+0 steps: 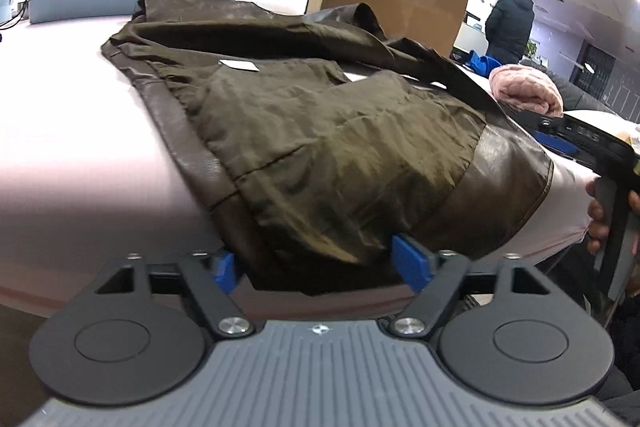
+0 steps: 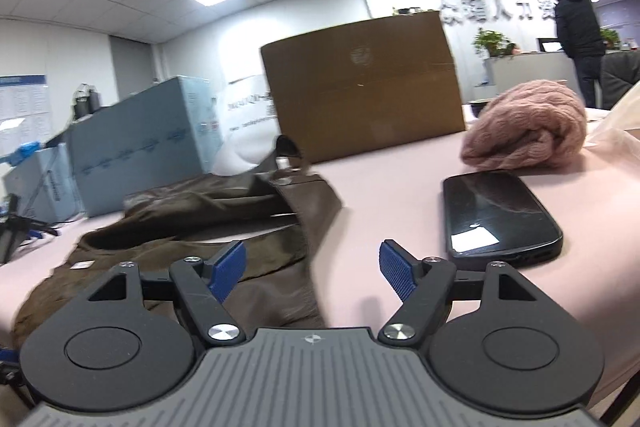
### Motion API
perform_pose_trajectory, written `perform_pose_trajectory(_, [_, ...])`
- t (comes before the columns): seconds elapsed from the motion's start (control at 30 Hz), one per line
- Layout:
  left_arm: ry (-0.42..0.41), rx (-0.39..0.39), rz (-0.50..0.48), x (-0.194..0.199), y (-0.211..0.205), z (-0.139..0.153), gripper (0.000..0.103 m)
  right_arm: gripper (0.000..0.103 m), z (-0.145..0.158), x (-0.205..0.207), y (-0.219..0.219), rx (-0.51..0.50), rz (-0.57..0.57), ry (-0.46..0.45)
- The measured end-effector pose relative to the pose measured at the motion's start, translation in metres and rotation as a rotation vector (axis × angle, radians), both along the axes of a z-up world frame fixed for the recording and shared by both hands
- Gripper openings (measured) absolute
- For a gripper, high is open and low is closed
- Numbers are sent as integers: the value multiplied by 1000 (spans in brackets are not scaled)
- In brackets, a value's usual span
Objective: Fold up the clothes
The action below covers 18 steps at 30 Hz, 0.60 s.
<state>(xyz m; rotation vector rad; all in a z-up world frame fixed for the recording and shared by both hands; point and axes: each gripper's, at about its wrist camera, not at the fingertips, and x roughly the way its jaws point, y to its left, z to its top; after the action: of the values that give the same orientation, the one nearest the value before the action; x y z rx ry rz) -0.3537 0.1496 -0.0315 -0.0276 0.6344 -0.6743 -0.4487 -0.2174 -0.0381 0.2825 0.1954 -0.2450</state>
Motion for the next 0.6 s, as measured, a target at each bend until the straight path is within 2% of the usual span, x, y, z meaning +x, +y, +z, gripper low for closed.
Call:
perform_pose_trajectory(0.1, [-2,7,2,0,0,0,54,45,-6,11,-3,11,20,20])
perform_pose_trajectory(0.13, [0,6,4,-1,0,1,49,29,-8,14,-2,-7,17,23])
perform_pose_trajectory(0.17, [6,2,11,-1,2,2,44,20,-8,14,-1,-4,28,25])
perform_pose_trajectory(0.2, [13,-3,24,-1,4,3,41,7,-9,15,0,0,38,26])
perform_pose_trajectory(0.4, [22,-20,49,-3,18,12,18,4,-7,5,-4,93,67,-31])
perform_pose_trajectory(0.47, [-5,-14,51,-6,21,18,12,4,-1,0,-1,93,78,-46])
perform_pose_trajectory(0.6, [-89,-51,45,-15,31,37,8,3,12,-11,7,89,107,-86])
